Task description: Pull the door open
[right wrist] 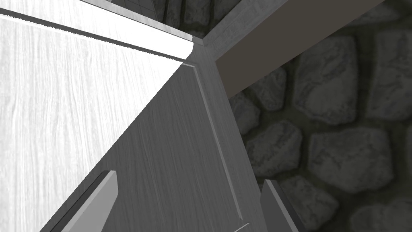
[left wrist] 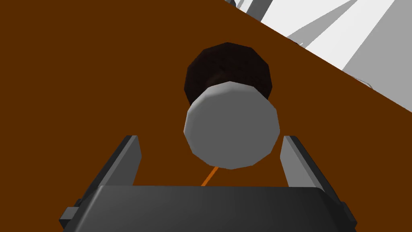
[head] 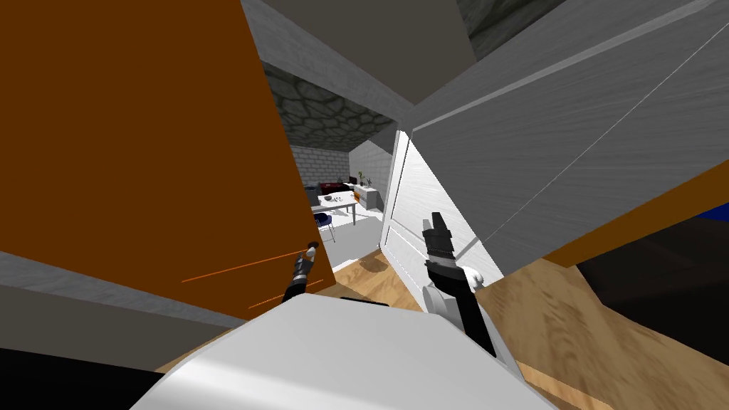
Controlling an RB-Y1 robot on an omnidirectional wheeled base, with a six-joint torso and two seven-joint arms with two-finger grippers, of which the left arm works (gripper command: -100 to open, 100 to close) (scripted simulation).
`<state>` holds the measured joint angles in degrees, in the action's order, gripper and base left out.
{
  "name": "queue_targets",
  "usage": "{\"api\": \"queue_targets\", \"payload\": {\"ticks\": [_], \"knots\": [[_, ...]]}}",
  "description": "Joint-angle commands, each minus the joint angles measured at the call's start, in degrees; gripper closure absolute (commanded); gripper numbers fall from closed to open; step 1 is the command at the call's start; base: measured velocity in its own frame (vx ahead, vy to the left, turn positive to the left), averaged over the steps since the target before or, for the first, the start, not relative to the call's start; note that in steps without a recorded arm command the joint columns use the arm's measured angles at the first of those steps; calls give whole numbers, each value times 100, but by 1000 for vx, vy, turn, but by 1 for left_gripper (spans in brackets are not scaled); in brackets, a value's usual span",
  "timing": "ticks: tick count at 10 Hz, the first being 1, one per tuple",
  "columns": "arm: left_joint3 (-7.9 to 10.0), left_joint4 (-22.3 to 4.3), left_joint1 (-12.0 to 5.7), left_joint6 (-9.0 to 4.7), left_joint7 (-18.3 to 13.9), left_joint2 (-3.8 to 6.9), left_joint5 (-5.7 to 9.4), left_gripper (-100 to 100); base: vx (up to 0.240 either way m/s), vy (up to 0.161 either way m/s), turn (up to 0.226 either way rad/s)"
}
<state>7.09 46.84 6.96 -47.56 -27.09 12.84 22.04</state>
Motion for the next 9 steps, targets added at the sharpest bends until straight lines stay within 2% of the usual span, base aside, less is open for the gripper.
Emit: {"api": "queue_targets", "payload": {"ticks": [1,2,4,5,7,8,9], "knots": [[-52,-7,-45,-2,-286,-33,127,-100,-96,-22,-25],[-52,-7,-45,-2,-322,-33,127,-100,-62,3,-15],[-128,19,-85,2,-689,-90,310,-100,-57,10,-36],[-128,19,-85,2,-747,-90,310,-100,-51,0,-22],[-211,49,-130,7,-1119,-152,512,-100,-67,4,-37],[-211,49,-130,7,-1193,-152,512,-100,-63,5,-27],[-255,64,-153,9,-1414,-184,616,-100,-62,-4,-26]]}}
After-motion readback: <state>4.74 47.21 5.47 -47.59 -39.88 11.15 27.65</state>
